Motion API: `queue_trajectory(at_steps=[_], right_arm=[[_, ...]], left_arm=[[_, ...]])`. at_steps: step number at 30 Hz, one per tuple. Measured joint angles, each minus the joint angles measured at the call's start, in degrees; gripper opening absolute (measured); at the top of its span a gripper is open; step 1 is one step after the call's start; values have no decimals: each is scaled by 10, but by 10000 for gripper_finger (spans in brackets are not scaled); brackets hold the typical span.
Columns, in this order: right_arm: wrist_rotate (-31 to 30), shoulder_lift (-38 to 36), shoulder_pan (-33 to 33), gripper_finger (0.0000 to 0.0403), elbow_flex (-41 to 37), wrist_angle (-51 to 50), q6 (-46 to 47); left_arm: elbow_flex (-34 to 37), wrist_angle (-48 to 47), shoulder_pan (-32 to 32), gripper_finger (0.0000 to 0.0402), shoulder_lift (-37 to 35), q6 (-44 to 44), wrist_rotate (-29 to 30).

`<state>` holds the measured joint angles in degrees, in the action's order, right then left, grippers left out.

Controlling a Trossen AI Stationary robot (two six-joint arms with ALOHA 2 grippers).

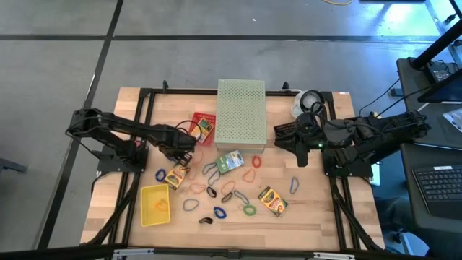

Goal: Pick & Place Office Desk Supplies
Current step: Put the blue spring rubber band into the yellow bin

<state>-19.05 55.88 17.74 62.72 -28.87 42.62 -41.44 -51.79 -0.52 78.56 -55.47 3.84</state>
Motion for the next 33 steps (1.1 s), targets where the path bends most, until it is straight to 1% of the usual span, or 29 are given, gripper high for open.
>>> queue_trajectory(at_steps=[13, 17, 19, 23, 33], right_arm=[[0, 0, 0, 86, 0, 10, 1], [0, 0, 0, 86, 0, 21, 0], [0, 0, 0, 86, 0, 27, 0], [0, 0, 0, 86, 0, 30, -2], [0, 0, 0, 86, 0, 31, -2]], left_arm=[[43, 50, -5, 168, 0, -20, -6], [66, 88, -4, 167, -2, -21, -6], [78, 100, 0, 160, -3, -20, -12], [82, 104, 8, 128, -3, -2, -14], [82, 109, 22, 13, -2, 33, 1]])
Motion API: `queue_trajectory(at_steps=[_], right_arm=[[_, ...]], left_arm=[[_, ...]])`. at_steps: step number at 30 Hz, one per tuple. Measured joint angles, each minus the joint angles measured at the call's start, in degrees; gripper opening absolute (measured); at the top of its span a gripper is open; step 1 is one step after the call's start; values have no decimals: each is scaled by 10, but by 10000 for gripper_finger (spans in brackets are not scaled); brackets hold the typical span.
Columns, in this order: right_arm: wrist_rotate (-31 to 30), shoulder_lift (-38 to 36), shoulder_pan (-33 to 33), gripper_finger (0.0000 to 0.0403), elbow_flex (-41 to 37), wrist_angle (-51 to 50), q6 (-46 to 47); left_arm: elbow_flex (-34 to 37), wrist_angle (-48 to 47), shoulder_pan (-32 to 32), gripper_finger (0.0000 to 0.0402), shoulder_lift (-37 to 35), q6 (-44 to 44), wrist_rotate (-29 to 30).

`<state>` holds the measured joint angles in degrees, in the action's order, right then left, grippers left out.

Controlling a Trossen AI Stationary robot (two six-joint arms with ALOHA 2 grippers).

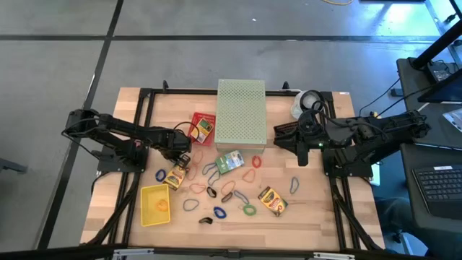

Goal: Pick & Place Office Desk Supplies
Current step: Put the blue spring rubber band into the yellow bin

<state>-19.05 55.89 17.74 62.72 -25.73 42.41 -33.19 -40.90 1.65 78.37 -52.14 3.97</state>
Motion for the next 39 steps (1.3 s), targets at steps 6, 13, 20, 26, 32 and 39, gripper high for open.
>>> queue_trajectory(at_steps=[6, 13, 20, 26, 32, 39], right_arm=[[0, 0, 0, 86, 0, 0, 0], [0, 0, 0, 86, 0, 0, 0], [0, 0, 0, 86, 0, 0, -7], [0, 0, 0, 86, 0, 0, -9], [0, 0, 0, 86, 0, 0, -11], [0, 0, 0, 86, 0, -1, -11]], left_arm=[[0, 2, 1, 7, 0, 10, -10], [-34, -24, 0, 3, -7, 30, -17], [-52, -36, -4, 3, -39, 34, -20], [-68, -47, -5, 3, -78, 35, -21], [-91, -58, -6, 3, -132, 66, -60], [-133, -76, -35, 3, -184, 116, -151]])
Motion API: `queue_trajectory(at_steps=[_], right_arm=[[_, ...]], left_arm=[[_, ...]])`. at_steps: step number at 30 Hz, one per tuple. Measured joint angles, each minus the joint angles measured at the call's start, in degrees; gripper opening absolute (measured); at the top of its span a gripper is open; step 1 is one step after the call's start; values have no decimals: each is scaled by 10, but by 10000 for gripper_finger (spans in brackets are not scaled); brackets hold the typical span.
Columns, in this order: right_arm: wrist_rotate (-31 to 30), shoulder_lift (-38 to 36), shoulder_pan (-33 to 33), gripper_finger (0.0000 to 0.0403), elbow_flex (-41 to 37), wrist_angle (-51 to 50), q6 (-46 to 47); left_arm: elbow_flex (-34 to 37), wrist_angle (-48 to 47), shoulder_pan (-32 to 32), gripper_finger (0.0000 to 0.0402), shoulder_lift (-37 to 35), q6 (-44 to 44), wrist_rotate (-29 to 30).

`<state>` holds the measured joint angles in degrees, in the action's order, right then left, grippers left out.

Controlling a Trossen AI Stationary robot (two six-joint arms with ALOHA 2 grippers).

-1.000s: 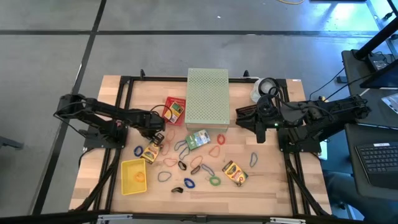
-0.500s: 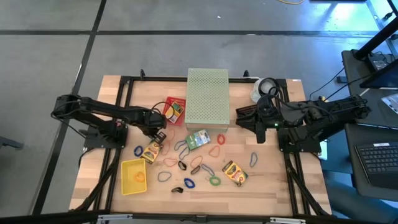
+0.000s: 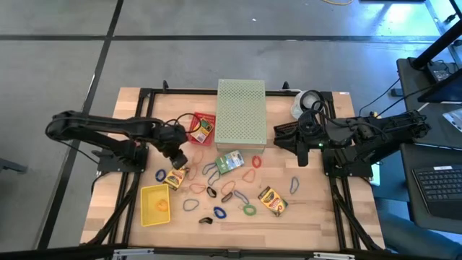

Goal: Pick & Place Office Desk Supplies
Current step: Put the blue spring rubber band into the yellow bin

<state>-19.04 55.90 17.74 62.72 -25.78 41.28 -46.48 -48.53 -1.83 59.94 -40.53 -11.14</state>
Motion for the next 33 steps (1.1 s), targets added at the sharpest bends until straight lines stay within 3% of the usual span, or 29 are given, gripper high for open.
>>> queue_trajectory(at_steps=[5, 12, 24, 28, 33], right_arm=[[0, 0, 0, 86, 0, 0, -1], [0, 0, 0, 86, 0, 0, -1], [0, 0, 0, 86, 0, 0, -1], [0, 0, 0, 86, 0, 0, 1], [0, 0, 0, 86, 0, 0, 1]], left_arm=[[-34, -11, -55, 3, -23, 25, -8], [-62, -48, -185, 3, -34, 80, -4], [-62, -67, -397, 3, 37, -59, -5], [-62, -59, -436, 3, 79, -80, 1], [-62, -60, -458, 3, 137, -97, 57]])
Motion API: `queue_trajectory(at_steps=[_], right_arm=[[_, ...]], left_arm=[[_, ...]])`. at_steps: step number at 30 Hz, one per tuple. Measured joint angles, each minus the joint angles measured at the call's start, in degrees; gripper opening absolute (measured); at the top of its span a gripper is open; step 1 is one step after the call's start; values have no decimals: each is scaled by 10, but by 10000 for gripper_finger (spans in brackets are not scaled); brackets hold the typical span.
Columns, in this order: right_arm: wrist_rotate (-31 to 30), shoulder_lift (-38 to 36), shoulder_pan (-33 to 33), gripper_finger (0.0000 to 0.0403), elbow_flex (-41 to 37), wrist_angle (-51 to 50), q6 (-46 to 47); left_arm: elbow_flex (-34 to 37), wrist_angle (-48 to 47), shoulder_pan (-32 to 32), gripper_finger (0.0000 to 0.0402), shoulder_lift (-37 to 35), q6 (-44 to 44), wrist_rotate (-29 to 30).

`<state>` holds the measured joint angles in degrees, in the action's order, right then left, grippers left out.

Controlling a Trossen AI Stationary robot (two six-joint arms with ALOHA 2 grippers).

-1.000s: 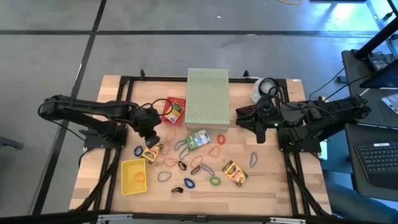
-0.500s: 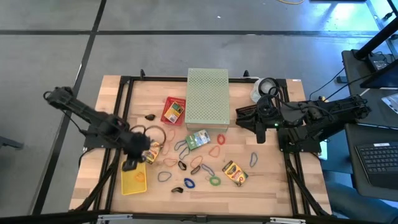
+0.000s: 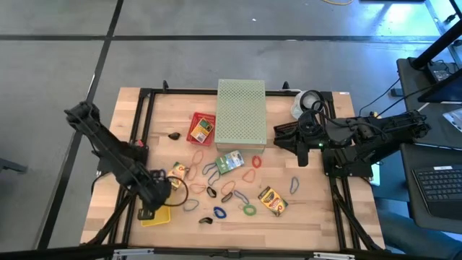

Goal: Pick & Place Office Desk Supplies
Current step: Put the blue spring rubber band into the yellow bin

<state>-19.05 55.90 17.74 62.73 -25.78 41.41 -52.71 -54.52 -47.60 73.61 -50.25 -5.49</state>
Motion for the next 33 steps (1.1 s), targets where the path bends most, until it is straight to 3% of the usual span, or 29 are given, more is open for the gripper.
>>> queue_trajectory(at_steps=[11, 33], right_arm=[[0, 0, 0, 86, 0, 0, 1], [5, 0, 0, 86, 0, 0, 1]], left_arm=[[0, 28, 5, 3, 83, 2, 6], [0, 37, 5, 11, 89, -19, 4]])
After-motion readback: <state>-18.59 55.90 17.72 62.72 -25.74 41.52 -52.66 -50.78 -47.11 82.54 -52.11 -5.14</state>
